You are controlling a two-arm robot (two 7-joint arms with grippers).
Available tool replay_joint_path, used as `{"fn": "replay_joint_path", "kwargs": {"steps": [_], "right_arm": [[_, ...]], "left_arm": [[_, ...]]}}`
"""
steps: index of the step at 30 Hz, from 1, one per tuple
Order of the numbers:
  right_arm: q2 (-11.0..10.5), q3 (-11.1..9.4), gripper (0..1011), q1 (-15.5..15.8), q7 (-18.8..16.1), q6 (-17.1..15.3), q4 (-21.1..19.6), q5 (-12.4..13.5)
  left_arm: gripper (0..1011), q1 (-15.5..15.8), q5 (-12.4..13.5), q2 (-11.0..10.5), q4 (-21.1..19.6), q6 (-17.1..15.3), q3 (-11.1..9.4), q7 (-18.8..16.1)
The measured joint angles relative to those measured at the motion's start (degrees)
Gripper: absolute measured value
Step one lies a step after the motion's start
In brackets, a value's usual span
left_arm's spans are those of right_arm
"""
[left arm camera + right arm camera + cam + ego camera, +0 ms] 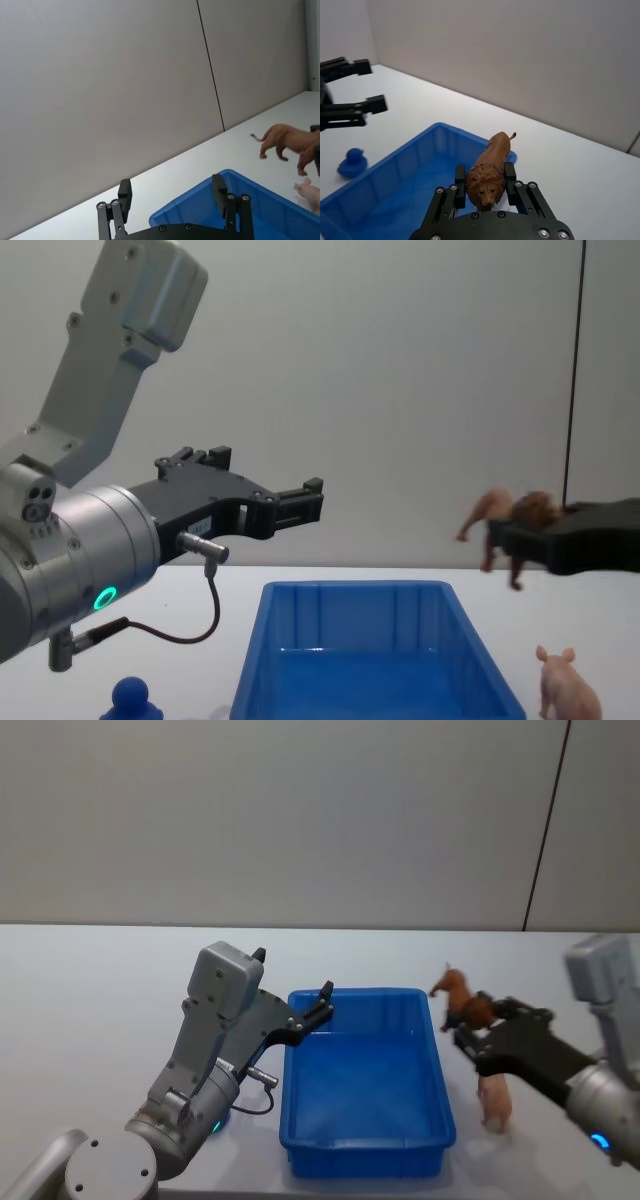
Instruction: Pick up the two dolls from the table and place them into the box.
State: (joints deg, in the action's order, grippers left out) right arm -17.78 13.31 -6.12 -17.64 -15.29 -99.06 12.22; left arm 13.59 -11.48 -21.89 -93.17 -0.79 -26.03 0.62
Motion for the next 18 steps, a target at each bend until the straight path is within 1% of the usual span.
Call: {"fn": "replay_joint_path", "kwargs": {"steps": [4,5,8,13,16,17,18], "right_arm": [[1.6,1.6,430,-0.9,-1.6,-2.3,0.0,-1.4],[1.6,1.6,429,-0.9,-1.6,-2.3,0.0,-1.4],[2.6,2.8,430,-1.5,-2.7,-3.9,0.4,-2.5],[3.7,4.0,434,-2.0,-3.4,-5.4,0.9,-3.7],[4.4,4.8,507,-2.4,-3.6,-6.4,1.4,-4.6],[4.6,4.9,567,-2.4,-3.6,-6.6,1.5,-4.8],[4.7,5.0,579,-2.5,-3.6,-6.7,1.6,-4.9]], "left_arm": [[1004,0.0,0.0,0.0,0.0,0.0,0.0,0.0],[1004,0.0,0.0,0.0,0.0,0.0,0.0,0.0],[1004,0.0,0.0,0.0,0.0,0.0,0.0,0.0],[1004,0.0,0.0,0.0,0.0,0.0,0.0,0.0],[1004,0.0,0.0,0.0,0.0,0.0,0.0,0.0],[1004,0.0,0.0,0.0,0.0,0.0,0.0,0.0],[1004,0.0,0.0,0.0,0.0,0.0,0.0,0.0]]}}
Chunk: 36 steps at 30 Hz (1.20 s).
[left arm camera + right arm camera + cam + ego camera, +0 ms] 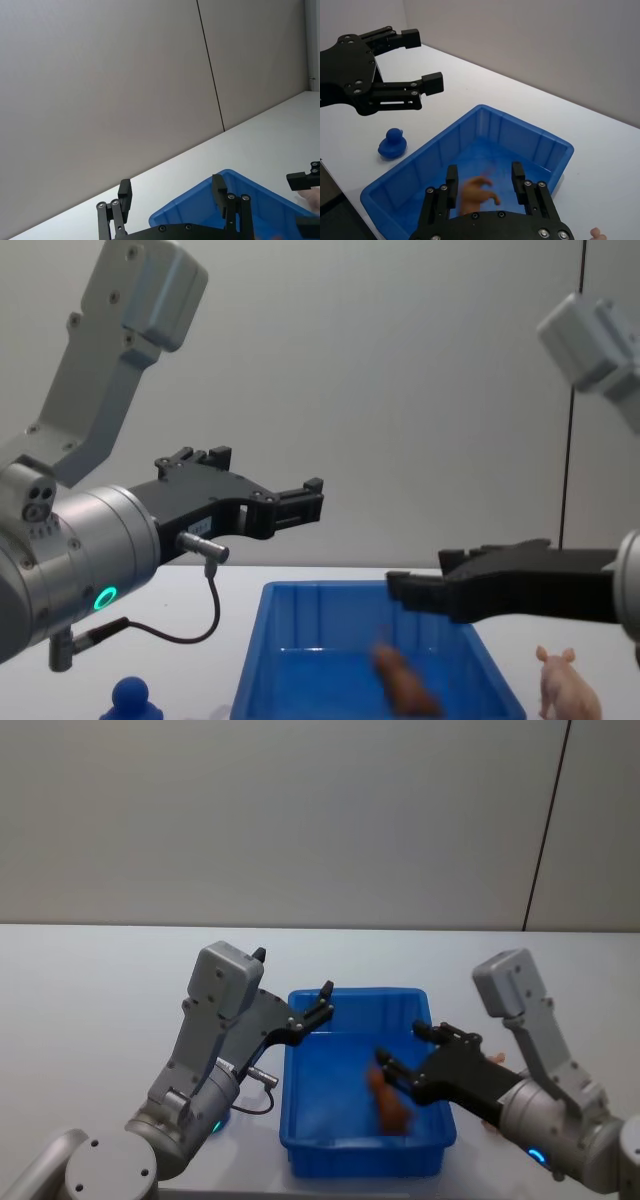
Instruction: Pick up the two dolls from the table and place them into the box.
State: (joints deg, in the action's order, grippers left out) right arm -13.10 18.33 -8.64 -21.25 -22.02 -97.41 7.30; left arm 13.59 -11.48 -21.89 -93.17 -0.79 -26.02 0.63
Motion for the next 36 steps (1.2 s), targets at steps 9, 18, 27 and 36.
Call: {"fn": "replay_joint_path", "kwargs": {"steps": [9,18,27,36], "right_arm": [[0.9,0.7,854,-0.5,1.0,-0.9,0.8,-0.8],[0.3,-0.2,1001,-0.1,3.1,-1.0,0.3,0.5],[-1.6,-2.1,1001,1.0,5.4,-1.6,-0.9,2.8],[-4.0,-3.9,1001,2.7,7.2,-2.4,-1.7,4.3]], "left_arm": [[1004,0.0,0.0,0.0,0.0,0.0,0.0,0.0],[1004,0.0,0.0,0.0,0.0,0.0,0.0,0.0],[1004,0.0,0.0,0.0,0.0,0.0,0.0,0.0],[1004,0.0,0.0,0.0,0.0,0.0,0.0,0.0]]}}
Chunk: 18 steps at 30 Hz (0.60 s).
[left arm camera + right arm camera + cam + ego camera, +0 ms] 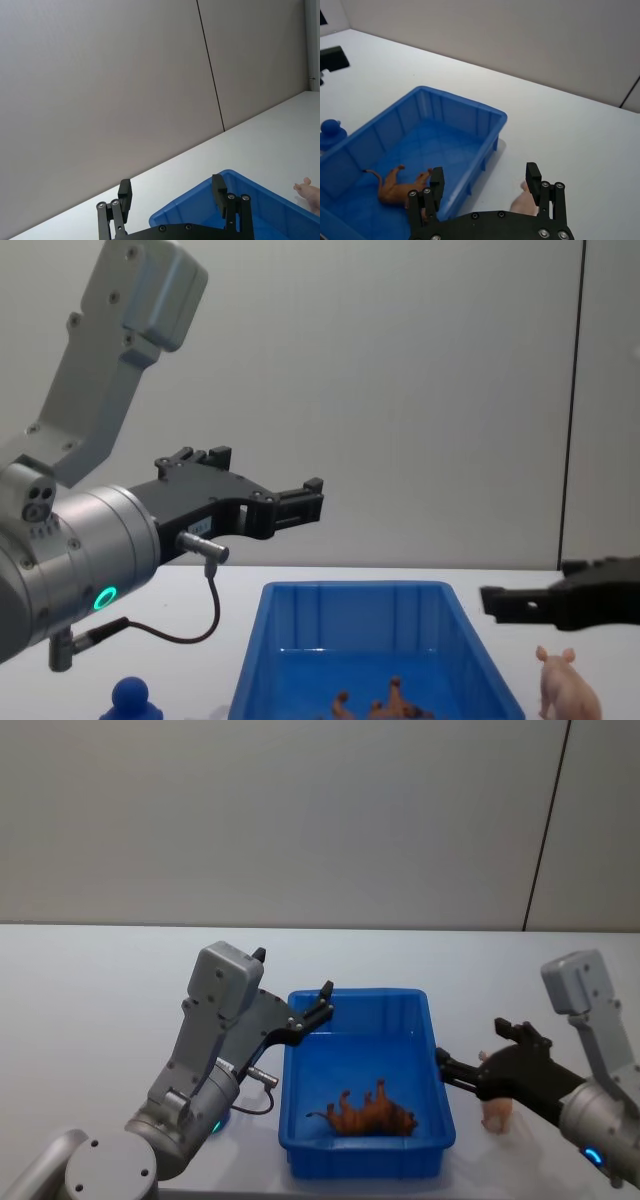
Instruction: Pick up the two dolls from the table and place them into the box.
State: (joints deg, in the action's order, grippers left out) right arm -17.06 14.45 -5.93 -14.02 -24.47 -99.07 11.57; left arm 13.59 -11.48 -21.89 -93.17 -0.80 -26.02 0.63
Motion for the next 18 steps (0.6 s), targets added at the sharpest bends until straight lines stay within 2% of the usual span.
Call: {"fn": "replay_joint_path", "kwargs": {"steps": [8,18], "right_arm": [[-1.1,-0.7,1001,1.0,1.3,-1.1,0.2,0.4],[-1.1,-0.6,1001,1.4,2.3,-2.5,1.9,-0.2]], "left_arm": [[1004,0.0,0.0,0.0,0.0,0.0,0.0,0.0],[1004,0.0,0.0,0.0,0.0,0.0,0.0,0.0]]}}
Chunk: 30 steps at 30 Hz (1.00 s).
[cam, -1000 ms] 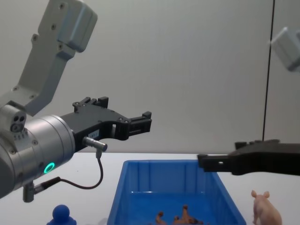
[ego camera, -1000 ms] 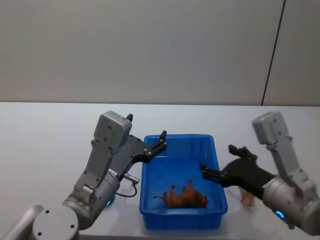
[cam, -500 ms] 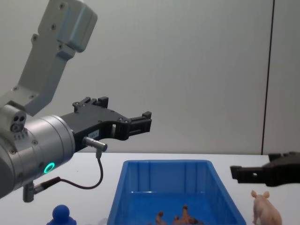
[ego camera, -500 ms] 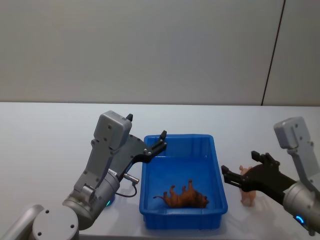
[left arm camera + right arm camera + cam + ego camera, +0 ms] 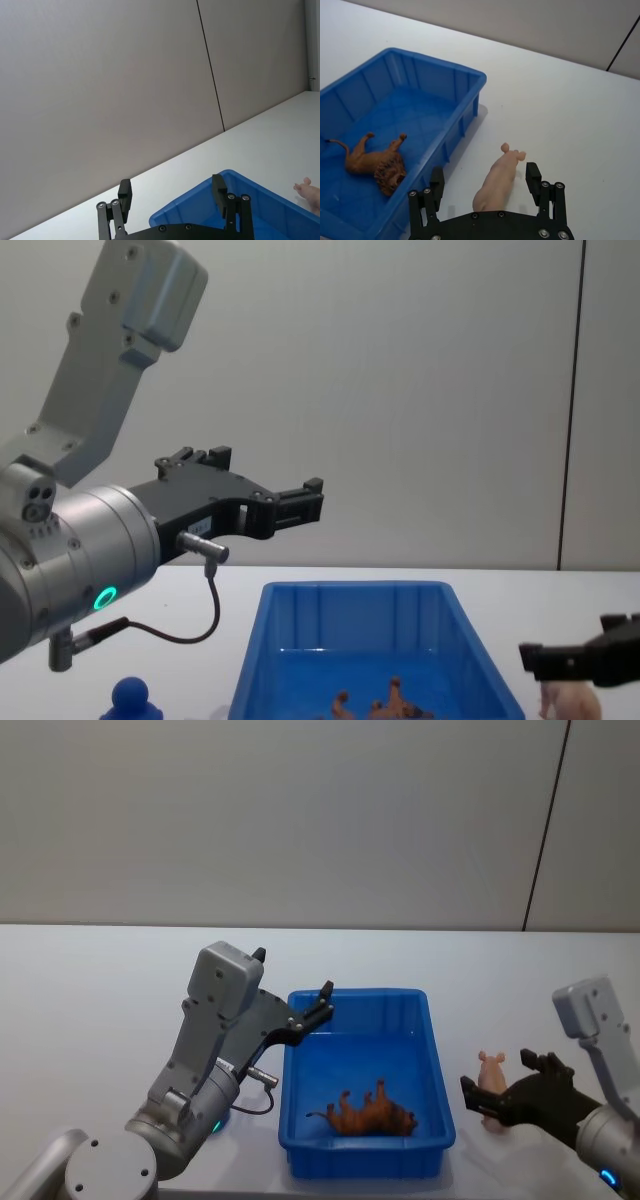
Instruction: Pick up the two dolls from the table and place them into the box.
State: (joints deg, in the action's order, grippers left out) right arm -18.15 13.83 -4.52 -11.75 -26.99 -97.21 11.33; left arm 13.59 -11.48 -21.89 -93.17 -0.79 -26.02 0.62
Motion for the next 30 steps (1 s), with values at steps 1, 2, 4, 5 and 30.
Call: {"fn": "replay_joint_path", "kwargs": {"steps": [1,2,4,5,30], "right_arm": [[0.0,0.0,1001,0.0,0.1,-0.1,0.2,-0.1],[0.2,0.1,1001,0.0,0.3,-0.4,0.5,-0.3],[0.4,0.3,1001,0.0,0.6,-0.7,1.0,-0.5],[0.5,0.4,1001,0.0,0.7,-0.8,1.1,-0.6],[4.6,2.2,813,-1.9,6.2,-3.6,7.6,-1.9]], "left_arm": [[1004,0.0,0.0,0.0,0.0,0.0,0.0,0.0],[1004,0.0,0.0,0.0,0.0,0.0,0.0,0.0],[1004,0.0,0.0,0.0,0.0,0.0,0.0,0.0],[1004,0.0,0.0,0.0,0.0,0.0,0.0,0.0],[1004,0.0,0.0,0.0,0.0,0.0,0.0,0.0]]}}
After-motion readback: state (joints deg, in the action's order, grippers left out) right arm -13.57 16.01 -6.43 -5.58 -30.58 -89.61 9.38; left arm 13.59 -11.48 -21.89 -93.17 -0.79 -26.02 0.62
